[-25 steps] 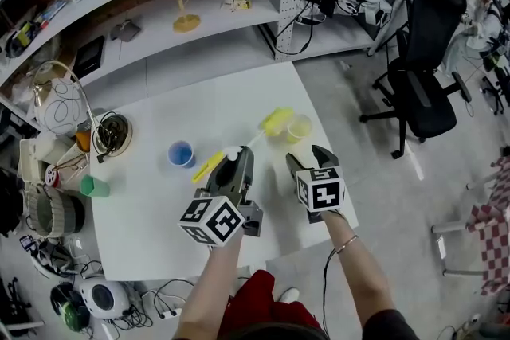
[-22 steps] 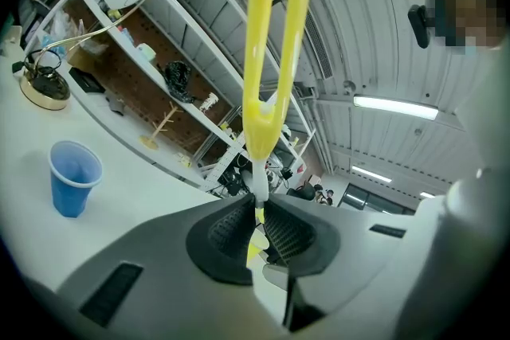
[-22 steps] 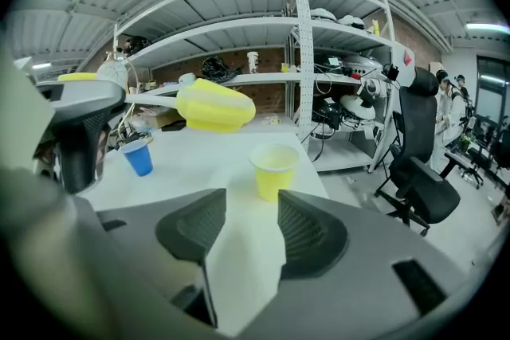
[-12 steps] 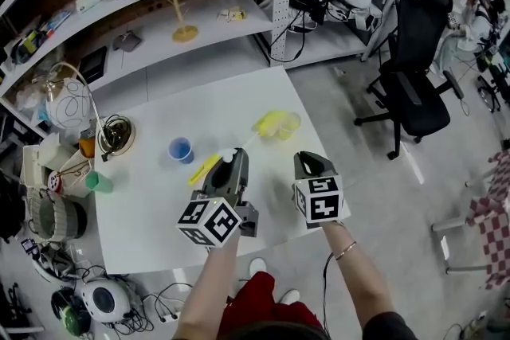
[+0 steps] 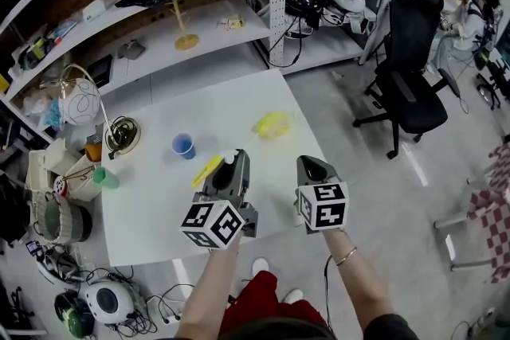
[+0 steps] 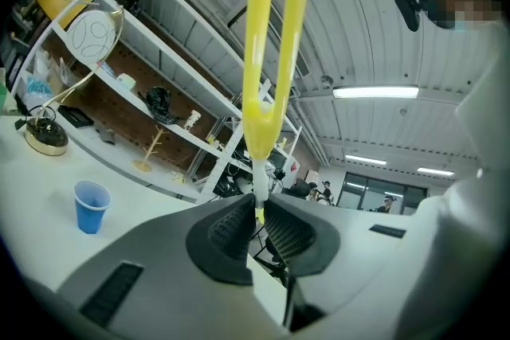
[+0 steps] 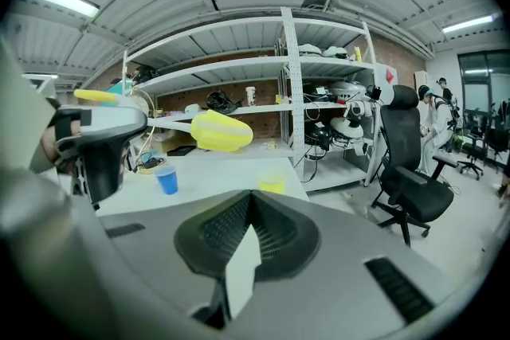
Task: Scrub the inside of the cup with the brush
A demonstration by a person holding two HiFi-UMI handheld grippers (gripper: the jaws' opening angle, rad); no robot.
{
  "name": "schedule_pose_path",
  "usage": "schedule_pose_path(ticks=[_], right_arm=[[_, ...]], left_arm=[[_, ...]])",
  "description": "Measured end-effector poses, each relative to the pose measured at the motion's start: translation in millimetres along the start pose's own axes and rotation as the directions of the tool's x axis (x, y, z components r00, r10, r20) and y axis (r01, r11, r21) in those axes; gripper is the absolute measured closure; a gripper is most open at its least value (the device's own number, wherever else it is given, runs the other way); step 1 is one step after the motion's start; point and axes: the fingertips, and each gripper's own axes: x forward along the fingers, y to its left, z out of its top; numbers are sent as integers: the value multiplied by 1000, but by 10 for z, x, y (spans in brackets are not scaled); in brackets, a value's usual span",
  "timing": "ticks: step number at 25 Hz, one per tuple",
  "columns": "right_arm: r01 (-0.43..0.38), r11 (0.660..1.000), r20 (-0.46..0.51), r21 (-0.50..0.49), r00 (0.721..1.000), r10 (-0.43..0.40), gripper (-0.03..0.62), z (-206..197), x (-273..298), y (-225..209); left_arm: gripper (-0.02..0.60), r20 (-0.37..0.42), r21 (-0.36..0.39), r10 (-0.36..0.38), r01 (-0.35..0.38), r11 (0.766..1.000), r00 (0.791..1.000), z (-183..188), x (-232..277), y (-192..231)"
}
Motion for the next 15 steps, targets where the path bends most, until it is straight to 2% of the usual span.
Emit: schedule_pose_path(ticks=[15], right_arm=[[-19,1000,83,-6,996,19,576,3,-846,57]], left_arm=[[540,25,100,-5,3,995,1000,64,-485,-575]])
